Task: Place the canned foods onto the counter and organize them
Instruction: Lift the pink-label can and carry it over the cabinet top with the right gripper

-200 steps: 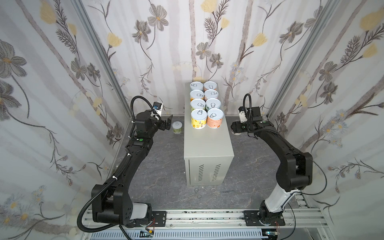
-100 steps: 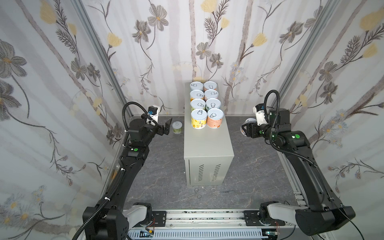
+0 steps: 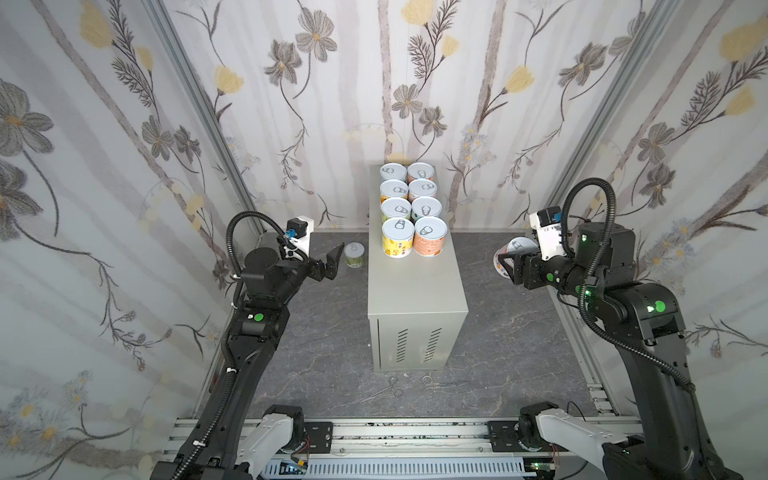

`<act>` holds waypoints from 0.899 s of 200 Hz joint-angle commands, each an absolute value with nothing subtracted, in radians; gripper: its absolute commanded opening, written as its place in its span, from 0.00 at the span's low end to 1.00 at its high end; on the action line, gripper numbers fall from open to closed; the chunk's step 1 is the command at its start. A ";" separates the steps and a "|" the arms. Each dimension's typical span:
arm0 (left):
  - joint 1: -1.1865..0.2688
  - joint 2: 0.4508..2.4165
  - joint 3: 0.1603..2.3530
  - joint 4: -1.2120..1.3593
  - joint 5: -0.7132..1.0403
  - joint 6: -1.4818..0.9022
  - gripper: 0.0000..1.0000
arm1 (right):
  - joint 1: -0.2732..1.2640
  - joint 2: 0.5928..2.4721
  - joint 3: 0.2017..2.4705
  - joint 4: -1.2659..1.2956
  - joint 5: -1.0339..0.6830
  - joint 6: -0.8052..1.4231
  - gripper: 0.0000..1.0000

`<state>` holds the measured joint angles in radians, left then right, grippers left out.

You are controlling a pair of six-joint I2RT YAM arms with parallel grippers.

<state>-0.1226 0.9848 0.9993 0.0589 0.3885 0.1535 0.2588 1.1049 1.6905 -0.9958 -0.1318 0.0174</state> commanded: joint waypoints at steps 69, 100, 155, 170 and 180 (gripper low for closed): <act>-0.121 0.925 1.066 -0.069 0.541 0.151 1.00 | 0.396 1.208 1.899 -1.079 -0.142 0.003 0.56; -0.121 0.914 1.079 -0.095 0.569 0.153 1.00 | 0.474 1.238 1.903 -1.051 -0.112 0.021 0.56; -0.123 0.895 1.092 -0.115 0.616 0.146 1.00 | 0.635 1.303 1.911 -1.017 -0.029 0.043 0.57; -0.124 0.886 1.084 -0.118 0.618 0.148 1.00 | 0.663 1.319 1.917 -1.014 -0.016 0.043 0.57; -0.123 0.880 1.077 -0.120 0.622 0.149 1.00 | 0.676 1.331 1.923 -1.012 -0.012 0.043 0.57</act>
<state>-0.1238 0.8921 1.0840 -0.1207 0.5968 0.1501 0.6491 1.3140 1.9034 -1.0996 -0.0582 0.0364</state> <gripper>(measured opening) 0.998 0.732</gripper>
